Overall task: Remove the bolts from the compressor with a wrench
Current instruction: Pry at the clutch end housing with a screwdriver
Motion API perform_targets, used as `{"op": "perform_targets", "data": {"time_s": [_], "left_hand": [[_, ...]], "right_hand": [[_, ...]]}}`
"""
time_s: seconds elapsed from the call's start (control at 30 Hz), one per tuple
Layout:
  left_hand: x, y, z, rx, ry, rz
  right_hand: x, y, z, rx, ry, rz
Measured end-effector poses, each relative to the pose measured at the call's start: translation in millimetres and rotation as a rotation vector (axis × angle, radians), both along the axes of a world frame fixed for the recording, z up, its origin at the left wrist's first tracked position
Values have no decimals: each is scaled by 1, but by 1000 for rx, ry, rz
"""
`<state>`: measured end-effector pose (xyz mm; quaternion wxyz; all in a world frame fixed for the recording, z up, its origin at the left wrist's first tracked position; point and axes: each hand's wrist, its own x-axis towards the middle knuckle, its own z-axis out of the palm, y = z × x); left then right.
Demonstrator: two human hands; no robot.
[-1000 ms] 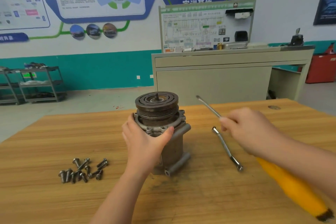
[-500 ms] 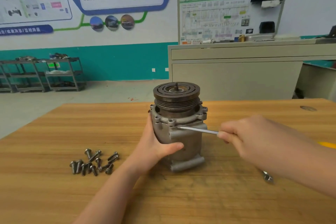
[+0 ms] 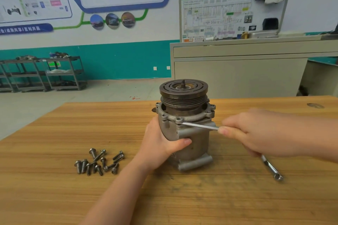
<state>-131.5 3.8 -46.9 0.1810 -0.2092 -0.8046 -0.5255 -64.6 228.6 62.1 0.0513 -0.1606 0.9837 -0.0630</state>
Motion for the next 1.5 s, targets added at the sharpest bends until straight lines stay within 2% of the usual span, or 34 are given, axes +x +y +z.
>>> {"op": "perform_targets", "data": {"time_s": [0.07, 0.13, 0.2, 0.3, 0.4, 0.5, 0.7, 0.8, 0.87, 1.0, 1.07, 1.2, 1.33, 1.5], "left_hand": [[0, 1, -1, -1, 8, 35], [-1, 1, -2, 9, 15, 21], [-2, 1, -3, 9, 24, 11], [-1, 2, 0, 4, 49, 24], [0, 3, 0, -5, 69, 18], [0, 3, -1, 0, 76, -2], [0, 2, -1, -7, 77, 38], [2, 4, -1, -10, 87, 44], [5, 5, -2, -13, 88, 58], [14, 8, -4, -49, 53, 159], [21, 11, -4, -64, 19, 232], [35, 19, -3, -76, -47, 318], [56, 26, -4, -197, -96, 476], [76, 23, 0, -321, -162, 498]], "right_hand": [[-1, 5, 6, -107, -232, 8], [1, 10, 14, -153, -317, 3], [2, 14, 13, -134, -255, 8], [12, 7, -15, -112, -8, 9], [35, -13, -67, -362, 37, -68], [46, -15, -81, -431, 85, -119], [39, 13, -49, -218, 198, -127], [46, 23, -40, -252, 201, -126], [54, 27, -38, -320, 187, -171], [53, 24, -43, -600, 224, -351], [33, 35, -49, -631, 199, -479], [-11, 53, -51, -438, 103, -682], [-53, 71, -61, -206, 111, -791], [-74, 77, -88, 25, -10, -817]]}}
